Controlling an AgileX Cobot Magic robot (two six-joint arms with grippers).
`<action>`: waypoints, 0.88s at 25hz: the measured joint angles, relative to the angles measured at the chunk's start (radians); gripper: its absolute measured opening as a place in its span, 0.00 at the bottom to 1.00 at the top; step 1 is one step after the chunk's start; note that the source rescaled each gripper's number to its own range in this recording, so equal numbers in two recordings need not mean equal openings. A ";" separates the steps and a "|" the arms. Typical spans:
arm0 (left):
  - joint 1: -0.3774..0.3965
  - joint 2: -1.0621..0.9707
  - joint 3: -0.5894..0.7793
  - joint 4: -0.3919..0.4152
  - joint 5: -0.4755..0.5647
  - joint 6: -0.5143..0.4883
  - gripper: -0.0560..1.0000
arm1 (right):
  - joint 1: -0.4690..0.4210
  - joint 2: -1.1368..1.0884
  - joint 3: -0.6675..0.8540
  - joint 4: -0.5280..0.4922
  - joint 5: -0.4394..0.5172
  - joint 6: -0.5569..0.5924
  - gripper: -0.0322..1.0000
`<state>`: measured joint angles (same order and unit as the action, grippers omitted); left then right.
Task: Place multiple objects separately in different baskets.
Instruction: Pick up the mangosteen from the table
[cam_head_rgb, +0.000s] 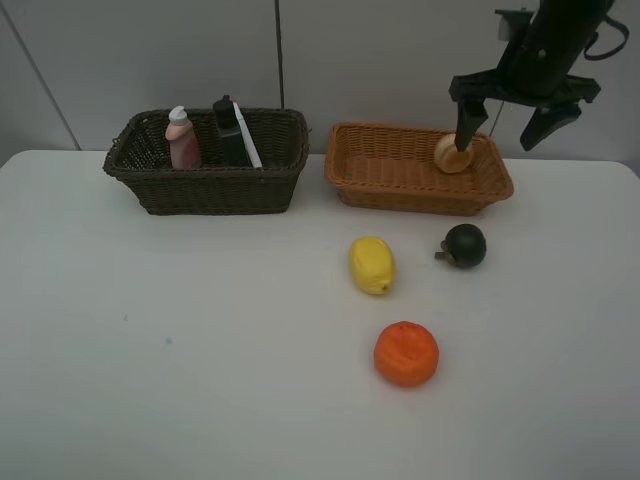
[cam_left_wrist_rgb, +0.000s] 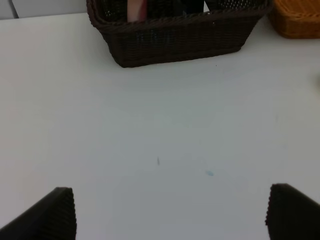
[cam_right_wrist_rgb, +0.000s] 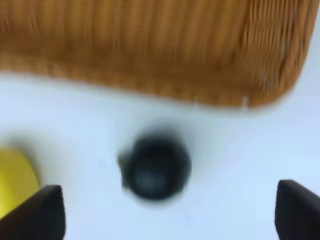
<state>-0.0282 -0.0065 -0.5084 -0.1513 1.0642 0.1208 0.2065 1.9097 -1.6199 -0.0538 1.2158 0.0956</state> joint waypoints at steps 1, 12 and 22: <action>0.000 0.000 0.000 0.000 0.000 0.000 1.00 | 0.000 -0.024 0.067 0.002 0.002 0.000 1.00; 0.000 0.000 0.000 0.000 0.000 0.000 1.00 | 0.000 -0.034 0.381 0.059 -0.248 -0.048 1.00; 0.000 0.000 0.000 0.000 0.000 -0.001 1.00 | 0.001 0.088 0.383 0.072 -0.347 -0.075 1.00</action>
<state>-0.0282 -0.0065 -0.5084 -0.1513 1.0642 0.1200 0.2079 1.9974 -1.2373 0.0182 0.8693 0.0204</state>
